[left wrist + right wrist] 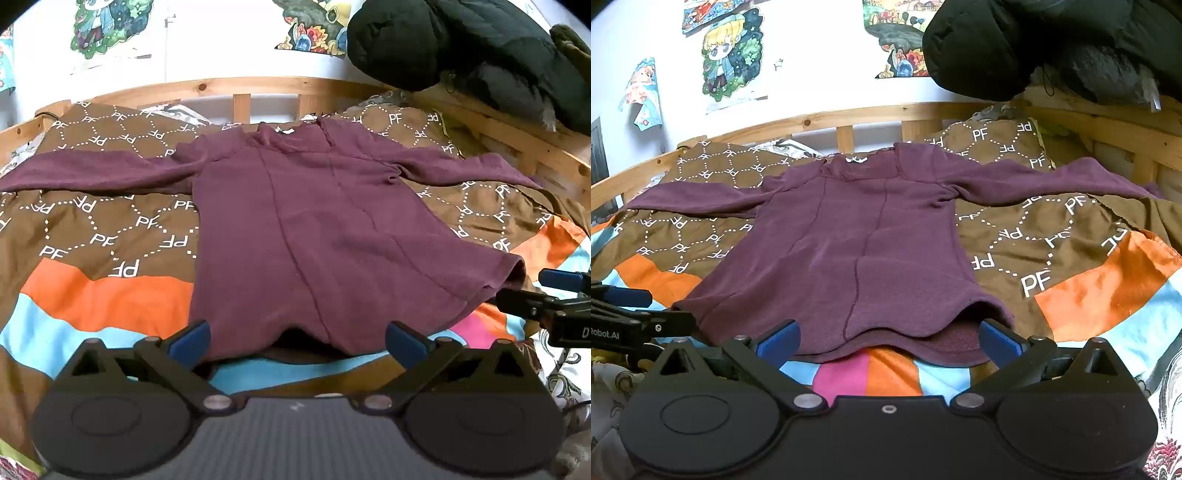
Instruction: Fold small clothes
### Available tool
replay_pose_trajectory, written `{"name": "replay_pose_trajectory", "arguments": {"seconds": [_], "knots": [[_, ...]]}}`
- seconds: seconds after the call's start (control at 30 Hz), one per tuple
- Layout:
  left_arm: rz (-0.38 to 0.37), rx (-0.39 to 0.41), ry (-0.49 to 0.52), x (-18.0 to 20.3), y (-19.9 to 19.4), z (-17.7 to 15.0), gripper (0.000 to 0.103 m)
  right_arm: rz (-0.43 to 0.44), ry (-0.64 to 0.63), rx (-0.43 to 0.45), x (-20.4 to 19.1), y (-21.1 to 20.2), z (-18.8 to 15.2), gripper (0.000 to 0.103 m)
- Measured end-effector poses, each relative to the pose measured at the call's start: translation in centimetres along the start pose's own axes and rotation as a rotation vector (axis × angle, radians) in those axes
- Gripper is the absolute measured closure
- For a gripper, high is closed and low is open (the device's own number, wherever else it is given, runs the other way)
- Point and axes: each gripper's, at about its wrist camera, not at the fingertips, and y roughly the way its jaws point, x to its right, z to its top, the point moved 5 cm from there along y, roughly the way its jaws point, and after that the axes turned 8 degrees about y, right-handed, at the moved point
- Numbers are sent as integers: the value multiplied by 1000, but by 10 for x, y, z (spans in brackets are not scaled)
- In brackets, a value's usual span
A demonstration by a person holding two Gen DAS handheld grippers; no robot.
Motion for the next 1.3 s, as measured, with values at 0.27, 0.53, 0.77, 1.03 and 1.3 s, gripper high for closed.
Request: {"name": "replay_pose_trajectory", "arguments": {"seconds": [0.27, 0.53, 0.77, 1.03, 1.3], "knots": [[-7, -4, 3, -1, -2, 0, 0, 3, 2, 7, 0, -1, 0, 1], [-11, -15, 13, 1, 3, 0, 0, 4, 1, 9, 0, -2, 0, 1], [-12, -14, 13, 1, 2, 0, 0, 4, 0, 11, 0, -1, 0, 1], [-11, -14, 13, 2, 2, -1, 0, 4, -2, 12, -2, -3, 0, 1], [-13, -14, 17, 3, 3, -2, 0, 10, -7, 18, -2, -4, 1, 1]]}}
